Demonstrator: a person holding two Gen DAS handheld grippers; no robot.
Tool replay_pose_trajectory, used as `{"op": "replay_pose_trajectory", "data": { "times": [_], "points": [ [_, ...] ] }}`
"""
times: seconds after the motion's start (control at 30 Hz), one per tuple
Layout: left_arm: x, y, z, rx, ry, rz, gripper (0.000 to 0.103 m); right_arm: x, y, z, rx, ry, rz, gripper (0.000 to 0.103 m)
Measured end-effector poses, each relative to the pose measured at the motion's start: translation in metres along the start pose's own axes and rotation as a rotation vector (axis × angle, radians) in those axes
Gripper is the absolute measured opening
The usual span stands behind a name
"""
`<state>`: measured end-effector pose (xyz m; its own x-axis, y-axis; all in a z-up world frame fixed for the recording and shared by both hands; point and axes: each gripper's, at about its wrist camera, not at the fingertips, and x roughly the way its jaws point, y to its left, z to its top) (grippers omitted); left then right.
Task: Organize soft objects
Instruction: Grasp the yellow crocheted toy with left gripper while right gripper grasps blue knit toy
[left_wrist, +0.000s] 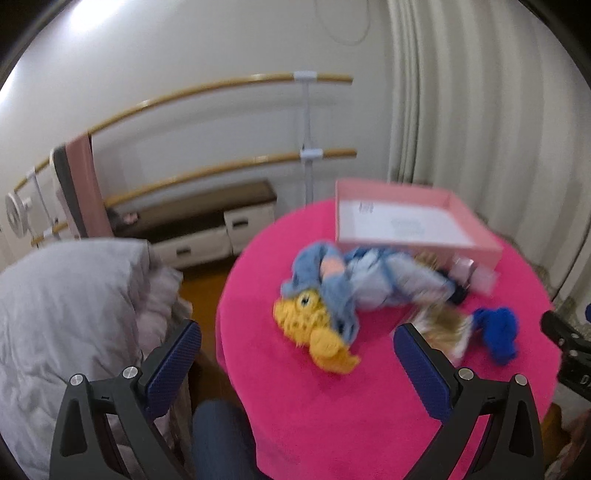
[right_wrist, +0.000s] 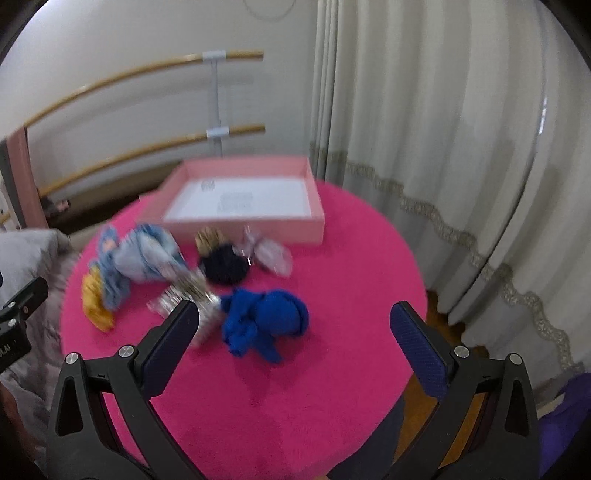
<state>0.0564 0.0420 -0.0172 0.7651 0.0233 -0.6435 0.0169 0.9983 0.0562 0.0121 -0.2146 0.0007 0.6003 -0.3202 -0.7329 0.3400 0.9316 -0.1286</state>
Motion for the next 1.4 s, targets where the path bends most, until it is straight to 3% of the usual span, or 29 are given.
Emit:
{"op": "replay_pose_trajectory", "data": {
  "times": [0.23, 0.57, 0.83, 0.97, 1.07, 1.13, 1.2, 1.27, 1.4],
  "points": [
    [0.046, 0.005, 0.003, -0.016, 0.064, 0.022, 0.103, 0.031, 0.001, -0.009, -0.008, 0.069, 0.002, 0.103],
    [0.115, 0.006, -0.013, -0.013, 0.115, 0.013, 0.103, 0.047, -0.004, -0.01, 0.0, 0.097, 0.009, 0.103],
    [0.131, 0.016, -0.003, -0.051, 0.101, -0.021, 0.102, 0.068, -0.007, -0.011, 0.004, 0.129, 0.032, 0.102],
    [0.15, 0.014, 0.003, -0.037, 0.116, -0.003, 0.102, 0.076, -0.008, -0.011, 0.004, 0.147, 0.052, 0.097],
    [0.161, 0.016, 0.002, -0.053, 0.139, -0.031, 0.096, 0.08, -0.007, -0.011, -0.005, 0.154, 0.063, 0.094],
    [0.161, 0.021, 0.003, -0.076, 0.135, -0.06, 0.084, 0.081, -0.006, -0.01, -0.013, 0.155, 0.068, 0.091],
    [0.153, 0.03, 0.006, -0.093, 0.109, -0.074, 0.078, 0.081, -0.006, -0.009, -0.012, 0.158, 0.078, 0.088],
    [0.142, 0.038, 0.008, -0.107, 0.077, -0.087, 0.078, 0.082, -0.005, -0.007, -0.017, 0.158, 0.075, 0.088],
    [0.14, 0.044, 0.01, -0.088, 0.045, -0.038, 0.079, 0.084, -0.001, -0.005, -0.026, 0.162, 0.073, 0.088]
  ]
}}
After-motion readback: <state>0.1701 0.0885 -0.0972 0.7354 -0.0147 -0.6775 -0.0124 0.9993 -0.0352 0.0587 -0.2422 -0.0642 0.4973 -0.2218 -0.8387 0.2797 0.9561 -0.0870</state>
